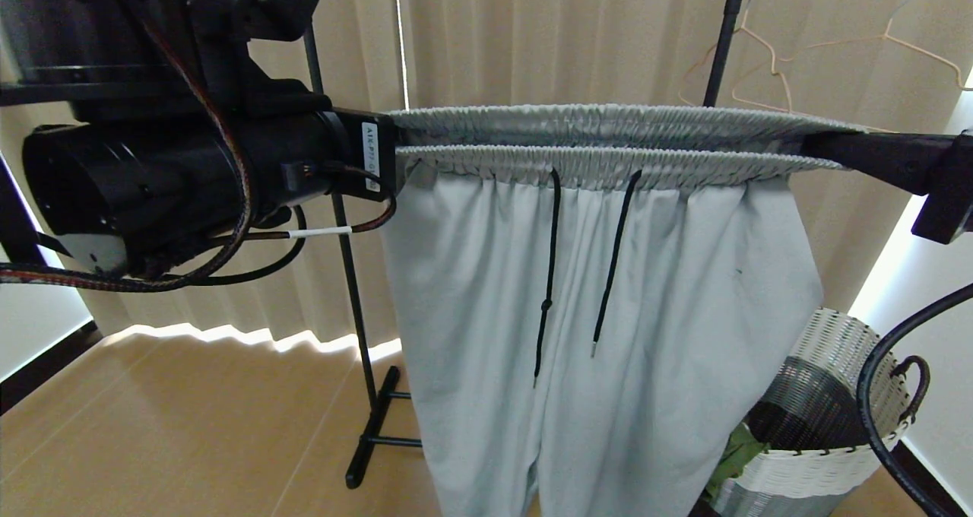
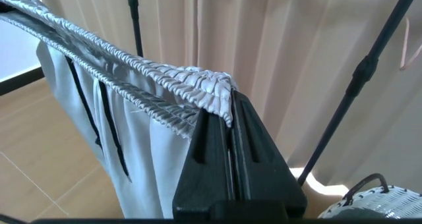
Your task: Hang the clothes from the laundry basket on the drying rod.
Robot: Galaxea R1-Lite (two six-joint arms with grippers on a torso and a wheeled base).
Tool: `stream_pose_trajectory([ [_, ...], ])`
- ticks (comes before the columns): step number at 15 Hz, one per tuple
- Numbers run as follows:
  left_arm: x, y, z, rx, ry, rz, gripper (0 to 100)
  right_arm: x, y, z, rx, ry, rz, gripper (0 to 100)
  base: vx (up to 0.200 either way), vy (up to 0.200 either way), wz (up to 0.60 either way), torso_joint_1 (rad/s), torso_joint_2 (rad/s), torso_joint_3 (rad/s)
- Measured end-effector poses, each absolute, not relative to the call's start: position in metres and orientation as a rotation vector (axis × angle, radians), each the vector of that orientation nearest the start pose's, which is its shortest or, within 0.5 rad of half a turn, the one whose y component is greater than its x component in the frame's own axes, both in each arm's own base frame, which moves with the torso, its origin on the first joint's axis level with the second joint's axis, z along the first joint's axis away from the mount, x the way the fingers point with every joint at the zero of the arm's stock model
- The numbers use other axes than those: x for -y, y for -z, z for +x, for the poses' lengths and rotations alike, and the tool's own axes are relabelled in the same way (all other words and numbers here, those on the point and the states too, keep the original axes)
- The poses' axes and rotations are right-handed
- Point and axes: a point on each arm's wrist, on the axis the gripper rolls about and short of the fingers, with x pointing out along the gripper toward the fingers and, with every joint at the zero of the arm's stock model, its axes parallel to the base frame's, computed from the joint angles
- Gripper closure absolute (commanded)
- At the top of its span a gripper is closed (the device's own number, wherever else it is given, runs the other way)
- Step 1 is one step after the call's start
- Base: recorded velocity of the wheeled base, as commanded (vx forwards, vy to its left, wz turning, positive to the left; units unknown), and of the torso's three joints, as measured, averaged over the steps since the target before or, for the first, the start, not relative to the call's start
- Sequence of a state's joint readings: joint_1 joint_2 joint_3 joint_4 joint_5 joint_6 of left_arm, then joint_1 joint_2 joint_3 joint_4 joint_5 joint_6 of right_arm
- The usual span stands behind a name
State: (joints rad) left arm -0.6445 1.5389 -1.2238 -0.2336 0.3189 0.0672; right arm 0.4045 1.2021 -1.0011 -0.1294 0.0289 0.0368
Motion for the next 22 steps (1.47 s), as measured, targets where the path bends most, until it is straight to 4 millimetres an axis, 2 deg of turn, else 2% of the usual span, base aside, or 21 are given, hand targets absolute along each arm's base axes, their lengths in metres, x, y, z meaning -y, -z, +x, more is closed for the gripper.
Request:
stream_pose_trajectory([
  [3,0.162,-0.31,0.23,-0.052,0.306,0.1,100,-0.07,-0.311,0.163,-0.072,-0.432,0.024,0,0.0,0.0,0.0,0.0,0.0,0.0],
  [8,0.157,-0.305,0.237,-0.071,0.087,0.095,100,-0.064,-0.296,0.145,-0.092,-0.485,0.027,0,0.0,0.0,0.0,0.0,0.0,0.0],
  [11,0.156,-0.302,0.241,-0.083,0.072,0.074,100,-0.059,-0.293,0.129,-0.076,-0.574,0.032,0,0.0,0.0,0.0,0.0,0.0,0.0],
  [15,0.151,-0.293,0.238,-0.112,0.07,0.101,100,-0.052,-0.285,0.122,-0.085,-0.515,0.006,0,0.0,0.0,0.0,0.0,0.0,0.0],
  [20,0.11,-0.283,0.204,-0.127,0.054,0.217,100,-0.023,-0.267,0.131,-0.119,-0.203,-0.155,0,0.0,0.0,0.0,0.0,0.0,0.0],
  [22,0.097,-0.282,0.189,-0.119,0.062,0.223,100,-0.018,-0.26,0.132,-0.11,-0.143,-0.186,0,0.0,0.0,0.0,0.0,0.0,0.0],
])
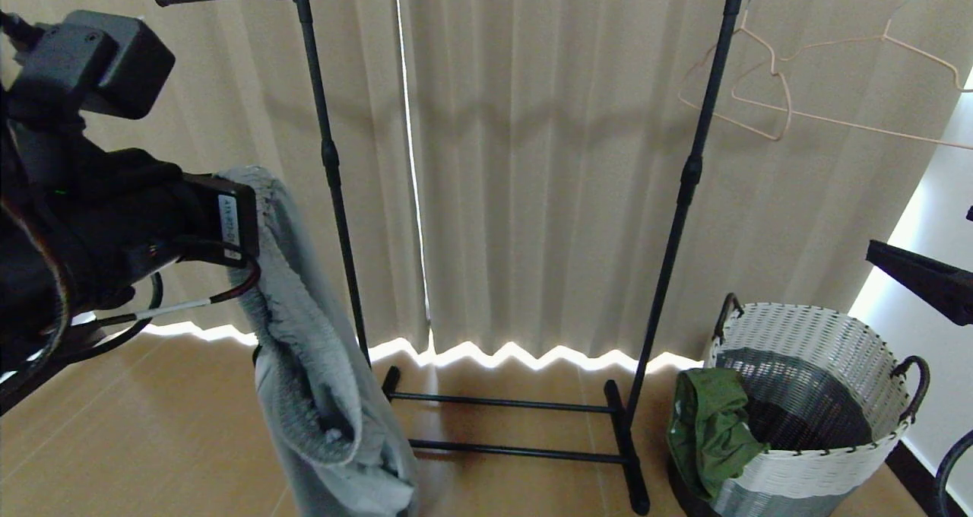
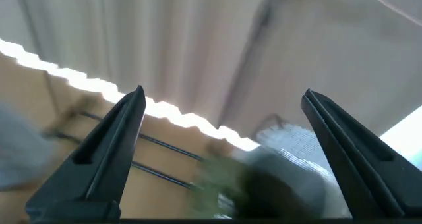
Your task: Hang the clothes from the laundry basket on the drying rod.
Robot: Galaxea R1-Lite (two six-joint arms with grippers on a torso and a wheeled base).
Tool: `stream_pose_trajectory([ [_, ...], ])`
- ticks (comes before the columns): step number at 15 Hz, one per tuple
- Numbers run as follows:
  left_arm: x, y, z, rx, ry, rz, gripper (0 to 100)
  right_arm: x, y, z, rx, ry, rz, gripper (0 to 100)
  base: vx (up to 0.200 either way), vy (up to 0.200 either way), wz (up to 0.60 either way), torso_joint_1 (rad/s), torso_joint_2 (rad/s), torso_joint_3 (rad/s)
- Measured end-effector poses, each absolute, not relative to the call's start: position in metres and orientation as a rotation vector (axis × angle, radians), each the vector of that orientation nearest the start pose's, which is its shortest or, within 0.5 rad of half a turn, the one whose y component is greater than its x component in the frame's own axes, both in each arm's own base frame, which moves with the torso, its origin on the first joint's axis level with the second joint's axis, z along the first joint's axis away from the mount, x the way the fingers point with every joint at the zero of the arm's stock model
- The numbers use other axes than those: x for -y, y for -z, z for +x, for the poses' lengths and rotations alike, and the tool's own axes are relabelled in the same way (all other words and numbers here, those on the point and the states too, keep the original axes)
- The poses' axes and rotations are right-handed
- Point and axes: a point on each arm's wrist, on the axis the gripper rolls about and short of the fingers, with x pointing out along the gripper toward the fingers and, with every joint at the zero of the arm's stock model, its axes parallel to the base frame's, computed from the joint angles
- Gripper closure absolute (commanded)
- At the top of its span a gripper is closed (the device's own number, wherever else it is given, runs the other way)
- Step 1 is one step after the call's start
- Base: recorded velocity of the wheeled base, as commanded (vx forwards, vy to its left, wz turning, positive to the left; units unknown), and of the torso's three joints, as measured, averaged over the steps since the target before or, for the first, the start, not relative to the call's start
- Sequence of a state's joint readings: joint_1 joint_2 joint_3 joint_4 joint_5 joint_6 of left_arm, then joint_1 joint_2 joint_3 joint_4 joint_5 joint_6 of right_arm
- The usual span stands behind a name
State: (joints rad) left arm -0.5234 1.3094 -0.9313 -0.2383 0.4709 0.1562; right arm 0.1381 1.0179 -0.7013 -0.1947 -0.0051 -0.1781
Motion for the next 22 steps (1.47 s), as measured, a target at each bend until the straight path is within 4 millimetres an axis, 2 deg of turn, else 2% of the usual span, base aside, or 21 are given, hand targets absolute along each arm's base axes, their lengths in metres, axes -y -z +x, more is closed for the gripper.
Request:
stream_pose_trajectory([
  [3,0.083,-0.28,0.18,-0.113,0.026,0.215,100,-0.016,-0.251,0.136,-0.036,-0.113,-0.183,0,0.0,0.0,0.0,0.0,0.0,0.0],
  [6,0.071,-0.282,0.178,-0.101,0.033,0.204,100,-0.014,-0.24,0.138,-0.041,-0.101,-0.177,0,0.0,0.0,0.0,0.0,0.0,0.0],
  [10,0.062,-0.274,0.169,-0.111,0.057,0.231,100,-0.012,-0.239,0.138,-0.042,-0.091,-0.179,0,0.0,0.0,0.0,0.009,-0.04,-0.031],
  [13,0.06,-0.272,0.165,-0.107,0.072,0.228,100,-0.012,-0.24,0.138,-0.037,-0.087,-0.178,0,0.0,0.0,0.0,0.051,-0.25,-0.243],
  [22,0.058,-0.264,0.157,-0.123,0.081,0.236,100,-0.012,-0.237,0.138,-0.049,-0.088,-0.178,0,0.0,0.0,0.0,0.177,-0.49,-0.292],
])
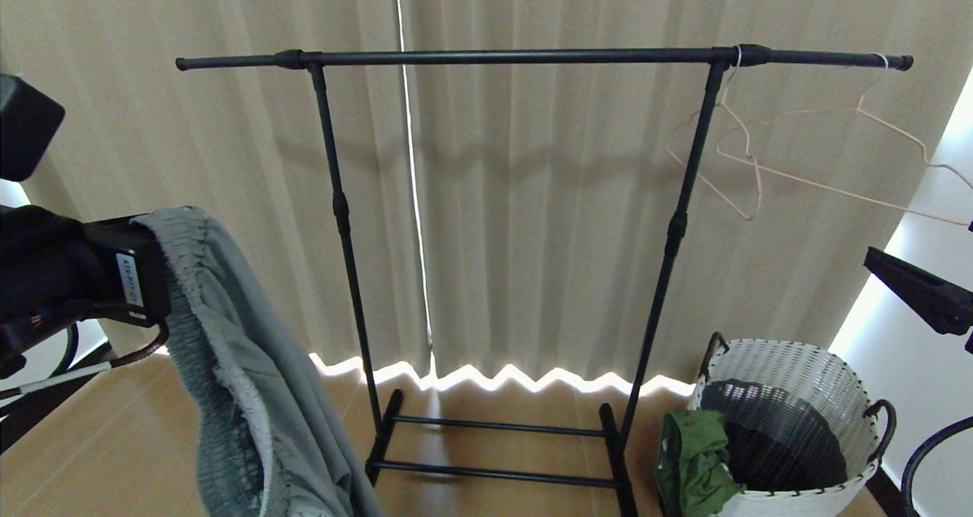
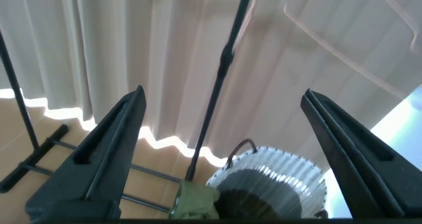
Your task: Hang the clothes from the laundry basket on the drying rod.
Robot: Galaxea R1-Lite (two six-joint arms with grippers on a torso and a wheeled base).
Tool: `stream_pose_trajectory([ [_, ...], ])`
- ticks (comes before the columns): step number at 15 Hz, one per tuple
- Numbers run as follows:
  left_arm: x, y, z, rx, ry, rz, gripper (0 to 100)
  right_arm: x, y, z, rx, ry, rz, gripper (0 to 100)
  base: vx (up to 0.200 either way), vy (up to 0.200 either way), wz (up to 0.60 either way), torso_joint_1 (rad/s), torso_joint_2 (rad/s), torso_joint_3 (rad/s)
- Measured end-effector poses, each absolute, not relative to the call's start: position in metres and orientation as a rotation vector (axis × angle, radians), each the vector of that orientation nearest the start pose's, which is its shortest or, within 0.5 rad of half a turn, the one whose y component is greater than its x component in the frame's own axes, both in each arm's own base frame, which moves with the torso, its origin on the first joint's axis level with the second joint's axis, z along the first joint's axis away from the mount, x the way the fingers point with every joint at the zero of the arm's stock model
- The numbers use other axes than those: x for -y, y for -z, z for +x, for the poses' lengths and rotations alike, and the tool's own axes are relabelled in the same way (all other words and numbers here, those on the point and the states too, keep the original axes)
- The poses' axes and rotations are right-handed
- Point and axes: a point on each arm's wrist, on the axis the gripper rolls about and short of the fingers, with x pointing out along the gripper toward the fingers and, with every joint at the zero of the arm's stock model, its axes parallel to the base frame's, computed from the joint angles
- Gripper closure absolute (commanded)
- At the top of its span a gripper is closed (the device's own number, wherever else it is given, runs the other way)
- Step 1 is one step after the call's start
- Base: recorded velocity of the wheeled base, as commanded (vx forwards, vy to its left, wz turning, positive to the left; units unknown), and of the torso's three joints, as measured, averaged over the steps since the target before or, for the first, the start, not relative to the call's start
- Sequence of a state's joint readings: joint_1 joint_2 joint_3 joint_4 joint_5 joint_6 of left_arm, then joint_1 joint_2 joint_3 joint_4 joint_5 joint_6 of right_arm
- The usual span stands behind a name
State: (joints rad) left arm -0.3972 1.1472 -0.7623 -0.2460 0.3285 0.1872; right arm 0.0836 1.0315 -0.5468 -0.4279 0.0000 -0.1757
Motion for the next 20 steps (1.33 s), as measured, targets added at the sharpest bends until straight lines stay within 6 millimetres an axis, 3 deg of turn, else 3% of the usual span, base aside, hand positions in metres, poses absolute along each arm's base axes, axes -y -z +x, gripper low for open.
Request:
stream_pose_trajectory([
  [8,0.057,-0.259,0.152,-0.086,0.119,0.249,100,-0.008,-0.233,0.14,-0.079,-0.06,-0.187,0,0.0,0.0,0.0,0.191,-0.45,-0.259],
  [20,0.054,-0.238,0.152,-0.071,0.108,0.299,100,-0.003,-0.226,0.142,-0.145,-0.025,-0.187,0,0.0,0.0,0.0,0.008,-0.02,-0.009],
])
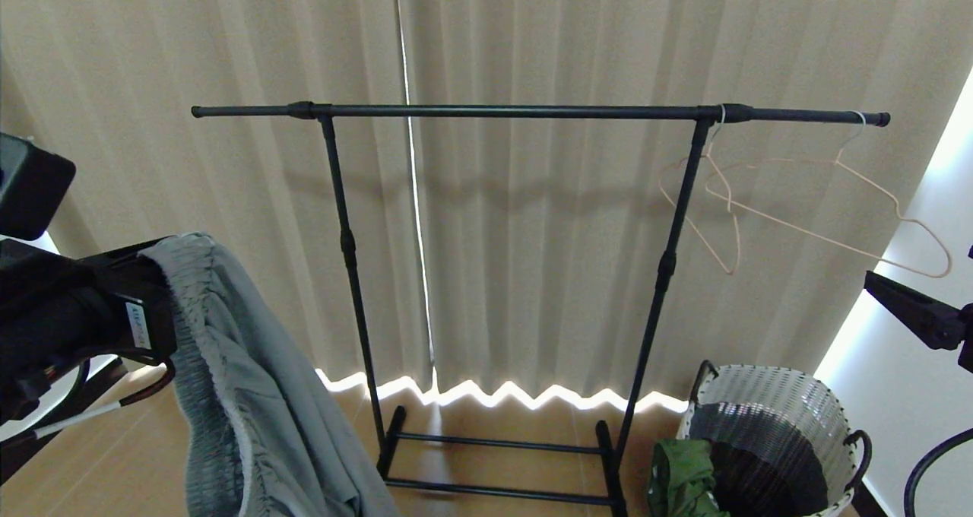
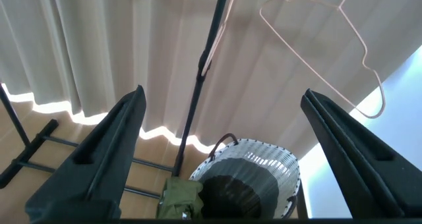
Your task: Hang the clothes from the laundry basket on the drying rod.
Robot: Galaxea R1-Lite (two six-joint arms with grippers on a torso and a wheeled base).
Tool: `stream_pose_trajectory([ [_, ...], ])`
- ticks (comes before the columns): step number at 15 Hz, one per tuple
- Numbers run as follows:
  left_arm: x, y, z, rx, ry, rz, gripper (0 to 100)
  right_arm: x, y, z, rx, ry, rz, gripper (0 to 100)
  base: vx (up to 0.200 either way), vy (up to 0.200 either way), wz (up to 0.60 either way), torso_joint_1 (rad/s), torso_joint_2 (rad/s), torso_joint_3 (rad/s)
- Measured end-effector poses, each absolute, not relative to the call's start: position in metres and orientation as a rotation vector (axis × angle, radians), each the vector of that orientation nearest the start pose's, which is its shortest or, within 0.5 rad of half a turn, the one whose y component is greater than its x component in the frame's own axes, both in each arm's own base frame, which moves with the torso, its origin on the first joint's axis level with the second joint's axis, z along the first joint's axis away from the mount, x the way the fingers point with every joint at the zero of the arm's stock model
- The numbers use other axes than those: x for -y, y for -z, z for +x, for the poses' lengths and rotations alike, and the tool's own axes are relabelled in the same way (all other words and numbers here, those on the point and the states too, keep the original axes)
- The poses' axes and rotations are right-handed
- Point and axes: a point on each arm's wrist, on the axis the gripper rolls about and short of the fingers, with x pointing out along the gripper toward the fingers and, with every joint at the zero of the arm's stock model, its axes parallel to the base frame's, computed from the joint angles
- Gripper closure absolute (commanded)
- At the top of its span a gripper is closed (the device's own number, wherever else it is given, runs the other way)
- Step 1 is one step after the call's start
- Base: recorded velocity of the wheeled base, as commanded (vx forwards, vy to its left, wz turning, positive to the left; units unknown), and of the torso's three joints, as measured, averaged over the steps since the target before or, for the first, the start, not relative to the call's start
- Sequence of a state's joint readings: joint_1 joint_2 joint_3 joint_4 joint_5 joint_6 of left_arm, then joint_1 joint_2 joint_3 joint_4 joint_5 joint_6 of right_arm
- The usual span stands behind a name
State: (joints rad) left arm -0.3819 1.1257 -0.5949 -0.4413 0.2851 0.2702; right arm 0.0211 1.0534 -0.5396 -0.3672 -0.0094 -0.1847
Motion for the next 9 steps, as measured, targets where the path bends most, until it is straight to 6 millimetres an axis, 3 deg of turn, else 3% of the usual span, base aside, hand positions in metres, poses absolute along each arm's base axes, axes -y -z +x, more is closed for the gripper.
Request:
stream_pose_trajectory([
  [1,0.054,-0.2383,0.1514,-0.07,0.108,0.299,100,-0.0028,-0.2255,0.1422,-0.146,-0.025,-0.187,0,0.0,0.0,0.0,0.0,0.0,0.0],
  [4,0.0538,-0.238,0.1508,-0.071,0.108,0.297,100,-0.0028,-0.2253,0.1421,-0.146,-0.026,-0.186,0,0.2,0.0,0.0,-0.002,0.0,0.002],
  [9,0.0535,-0.2366,0.1503,-0.074,0.108,0.299,100,-0.0028,-0.2263,0.1417,-0.14,-0.026,-0.186,0,0.2,-0.2,0.0,0.004,0.0,0.006],
])
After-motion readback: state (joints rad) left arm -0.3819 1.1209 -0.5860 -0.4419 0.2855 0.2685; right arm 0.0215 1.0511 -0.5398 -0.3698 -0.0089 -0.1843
